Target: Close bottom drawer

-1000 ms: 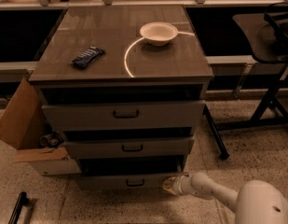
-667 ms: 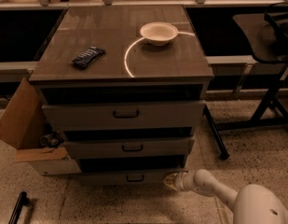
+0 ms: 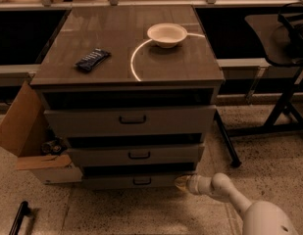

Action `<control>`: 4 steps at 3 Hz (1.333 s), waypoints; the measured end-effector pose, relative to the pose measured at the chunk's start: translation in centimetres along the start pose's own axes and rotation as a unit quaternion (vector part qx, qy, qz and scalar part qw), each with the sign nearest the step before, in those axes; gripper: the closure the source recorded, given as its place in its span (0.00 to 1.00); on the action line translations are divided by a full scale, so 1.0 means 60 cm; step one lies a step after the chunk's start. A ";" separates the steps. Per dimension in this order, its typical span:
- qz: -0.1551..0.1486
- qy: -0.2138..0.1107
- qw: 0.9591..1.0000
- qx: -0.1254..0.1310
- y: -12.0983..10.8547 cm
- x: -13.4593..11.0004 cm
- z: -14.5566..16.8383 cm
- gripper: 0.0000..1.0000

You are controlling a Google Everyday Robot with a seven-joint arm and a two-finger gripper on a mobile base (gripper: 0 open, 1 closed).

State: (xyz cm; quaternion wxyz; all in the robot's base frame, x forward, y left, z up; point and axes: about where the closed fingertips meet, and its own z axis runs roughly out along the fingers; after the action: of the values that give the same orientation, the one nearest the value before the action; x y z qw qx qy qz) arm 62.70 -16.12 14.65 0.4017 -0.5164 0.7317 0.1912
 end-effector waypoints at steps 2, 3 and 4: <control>-0.015 -0.060 0.997 -0.036 0.005 -0.040 0.001 1.00; -0.024 -0.055 0.997 -0.050 0.016 -0.044 0.010 1.00; -0.039 -0.058 0.995 -0.071 0.030 -0.050 0.015 1.00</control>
Offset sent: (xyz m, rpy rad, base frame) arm 0.0004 0.0205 0.0284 0.1574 -0.0393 0.1493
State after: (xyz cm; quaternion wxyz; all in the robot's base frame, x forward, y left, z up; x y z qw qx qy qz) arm 61.82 -12.98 16.19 0.4129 -0.5596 0.6712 0.2566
